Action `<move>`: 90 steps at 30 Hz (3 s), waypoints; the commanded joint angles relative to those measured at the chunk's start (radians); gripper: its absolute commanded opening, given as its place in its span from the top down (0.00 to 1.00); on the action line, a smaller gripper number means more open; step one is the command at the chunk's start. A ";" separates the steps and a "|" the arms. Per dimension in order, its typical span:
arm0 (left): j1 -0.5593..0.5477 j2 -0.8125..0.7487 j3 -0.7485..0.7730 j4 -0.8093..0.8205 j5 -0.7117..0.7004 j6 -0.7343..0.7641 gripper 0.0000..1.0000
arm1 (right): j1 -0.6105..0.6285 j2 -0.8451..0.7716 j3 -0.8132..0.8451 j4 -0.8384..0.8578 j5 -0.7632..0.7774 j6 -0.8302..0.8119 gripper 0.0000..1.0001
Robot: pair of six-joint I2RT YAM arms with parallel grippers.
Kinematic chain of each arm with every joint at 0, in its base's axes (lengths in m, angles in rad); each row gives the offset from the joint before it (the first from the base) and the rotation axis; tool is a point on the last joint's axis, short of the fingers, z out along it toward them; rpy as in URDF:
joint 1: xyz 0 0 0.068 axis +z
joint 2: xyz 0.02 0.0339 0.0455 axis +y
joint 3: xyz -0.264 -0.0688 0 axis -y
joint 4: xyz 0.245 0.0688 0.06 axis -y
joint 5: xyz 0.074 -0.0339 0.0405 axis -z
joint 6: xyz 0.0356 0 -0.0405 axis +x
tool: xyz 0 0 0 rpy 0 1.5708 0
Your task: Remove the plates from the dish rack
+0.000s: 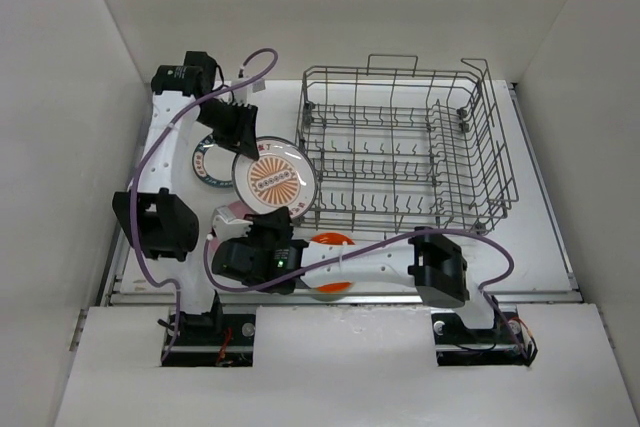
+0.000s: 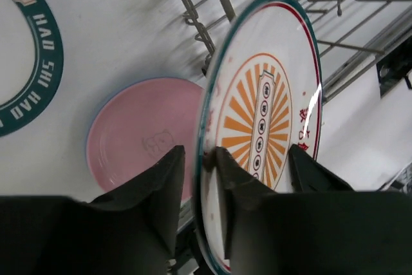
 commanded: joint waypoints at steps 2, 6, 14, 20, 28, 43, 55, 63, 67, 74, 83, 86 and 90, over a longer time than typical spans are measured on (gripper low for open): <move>-0.014 0.018 -0.007 -0.178 -0.032 0.042 1.00 | -0.006 -0.010 0.026 0.061 0.031 0.023 1.00; -0.014 0.018 0.028 -0.158 -0.052 0.010 1.00 | -0.015 -0.030 0.008 0.079 0.080 0.023 0.93; 0.098 0.018 0.172 -0.060 -0.026 -0.114 1.00 | -0.024 -0.160 -0.001 0.079 0.116 0.139 0.13; 0.272 0.018 0.172 0.065 0.060 -0.245 1.00 | -0.083 -0.363 -0.010 0.023 -0.065 0.381 0.08; 0.363 0.079 0.105 0.262 -0.024 -0.359 1.00 | -0.241 -0.535 -0.116 -0.045 -0.222 0.549 0.08; 0.363 0.389 0.143 0.346 -0.186 -0.380 0.82 | -0.363 -0.622 -0.158 -0.149 -0.250 0.673 0.08; 0.242 0.400 0.109 0.233 -0.393 -0.185 0.23 | -0.402 -0.641 -0.139 -0.159 -0.296 0.694 0.08; 0.201 0.362 0.108 0.204 -0.466 -0.122 0.14 | -0.452 -0.703 -0.162 -0.171 -0.308 0.727 0.08; 0.190 0.334 0.108 0.194 -0.520 -0.122 0.05 | -0.494 -0.751 -0.173 -0.192 -0.328 0.748 0.08; 0.187 0.205 0.108 0.240 -0.699 -0.185 0.01 | -0.607 -0.843 -0.184 -0.241 -0.258 0.757 0.05; 0.449 -0.017 0.036 0.250 -0.709 -0.423 0.01 | -0.825 -1.091 -0.274 -0.317 -0.015 0.753 0.00; 0.488 -0.106 -0.034 0.280 -0.732 -0.402 0.01 | -0.836 -1.182 -0.305 -0.317 0.045 0.702 0.00; 0.488 -0.200 -0.111 0.325 -0.790 -0.363 0.01 | -0.836 -1.279 -0.317 -0.327 0.065 0.679 0.00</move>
